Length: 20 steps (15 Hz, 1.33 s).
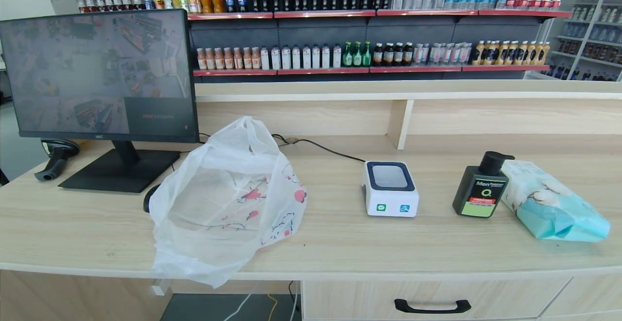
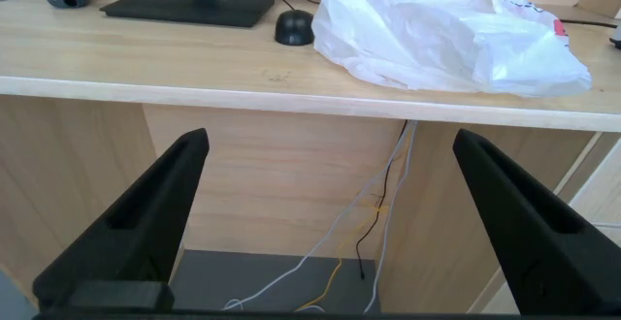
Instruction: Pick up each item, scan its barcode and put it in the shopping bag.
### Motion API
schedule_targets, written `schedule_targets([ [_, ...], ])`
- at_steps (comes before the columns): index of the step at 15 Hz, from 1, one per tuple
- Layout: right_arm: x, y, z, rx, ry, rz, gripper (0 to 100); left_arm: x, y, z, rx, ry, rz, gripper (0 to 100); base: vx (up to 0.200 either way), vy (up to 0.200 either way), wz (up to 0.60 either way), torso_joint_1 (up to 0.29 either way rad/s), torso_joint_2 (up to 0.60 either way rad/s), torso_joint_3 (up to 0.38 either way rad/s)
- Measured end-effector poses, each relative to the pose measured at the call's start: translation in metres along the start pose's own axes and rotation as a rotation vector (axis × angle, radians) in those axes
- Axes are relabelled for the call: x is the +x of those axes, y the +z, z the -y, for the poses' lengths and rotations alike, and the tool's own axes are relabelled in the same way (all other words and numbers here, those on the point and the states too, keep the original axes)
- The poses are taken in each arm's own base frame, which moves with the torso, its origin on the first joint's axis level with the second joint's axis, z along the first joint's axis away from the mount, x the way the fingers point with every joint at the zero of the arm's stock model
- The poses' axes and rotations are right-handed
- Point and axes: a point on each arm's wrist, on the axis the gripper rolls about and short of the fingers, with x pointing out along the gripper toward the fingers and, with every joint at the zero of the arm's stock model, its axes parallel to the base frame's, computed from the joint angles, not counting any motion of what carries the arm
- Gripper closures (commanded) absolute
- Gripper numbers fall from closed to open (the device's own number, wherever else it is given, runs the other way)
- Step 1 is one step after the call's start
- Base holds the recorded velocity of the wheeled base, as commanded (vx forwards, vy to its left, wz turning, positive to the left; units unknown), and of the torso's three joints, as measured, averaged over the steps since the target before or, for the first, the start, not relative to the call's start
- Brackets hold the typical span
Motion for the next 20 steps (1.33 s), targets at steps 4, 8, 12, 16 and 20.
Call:
schedule_targets([
  [4,0.065,0.007,0.0,-0.009,-0.01,0.178,0,0.0,0.0,0.0,0.0,0.0,0.0,0,0.0,0.0,0.0,0.0,0.0,0.0],
  [8,0.12,-0.018,-0.005,-0.086,0.093,0.236,0,0.0,0.0,0.0,0.0,0.0,0.0,0,0.0,0.0,0.0,0.0,0.0,0.0],
  [12,0.138,-0.056,-0.003,-0.147,0.128,0.084,0,0.0,0.0,0.0,0.0,0.0,0.0,0,0.0,0.0,0.0,0.0,0.0,0.0],
  [16,0.133,-0.086,-0.003,-0.127,0.14,-0.059,0,0.0,0.0,0.0,0.0,0.0,0.0,0,0.0,0.0,0.0,0.0,0.0,0.0],
  [20,0.136,-0.103,-0.002,-0.111,0.137,-0.139,0,0.0,0.0,0.0,0.0,0.0,0.0,0,0.0,0.0,0.0,0.0,0.0,0.0],
])
